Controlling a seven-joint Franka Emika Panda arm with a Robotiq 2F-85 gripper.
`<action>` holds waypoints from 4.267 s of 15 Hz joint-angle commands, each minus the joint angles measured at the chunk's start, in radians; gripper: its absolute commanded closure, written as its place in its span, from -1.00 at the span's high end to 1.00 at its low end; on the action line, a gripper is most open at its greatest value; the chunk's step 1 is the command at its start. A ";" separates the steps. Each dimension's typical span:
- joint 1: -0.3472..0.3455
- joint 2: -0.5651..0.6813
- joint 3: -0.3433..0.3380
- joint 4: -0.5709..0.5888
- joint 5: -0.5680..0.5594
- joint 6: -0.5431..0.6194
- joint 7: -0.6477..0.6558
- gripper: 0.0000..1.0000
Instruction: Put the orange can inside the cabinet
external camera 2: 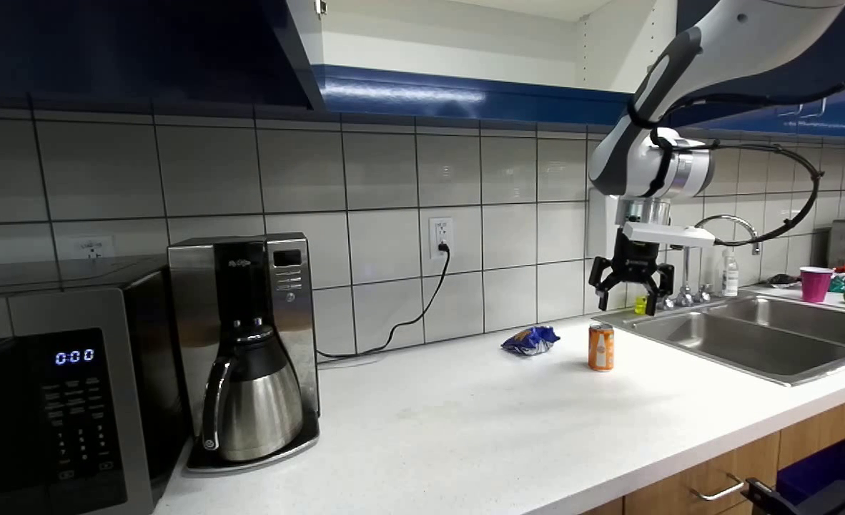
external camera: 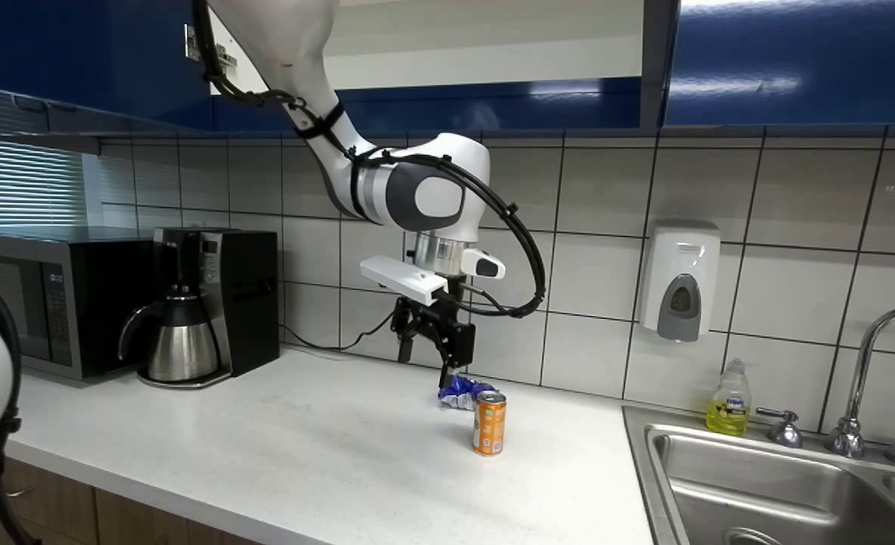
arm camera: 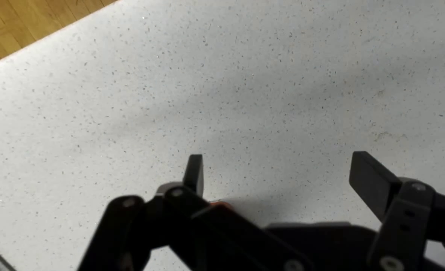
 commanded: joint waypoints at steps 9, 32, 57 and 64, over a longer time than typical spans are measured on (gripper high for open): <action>-0.020 0.050 0.025 0.010 -0.029 0.073 0.007 1.00; -0.072 0.359 0.041 0.187 -0.038 0.241 -0.005 1.00; -0.098 0.450 0.088 0.206 -0.028 0.489 0.027 1.00; -0.099 0.475 0.101 0.218 -0.025 0.535 0.043 1.00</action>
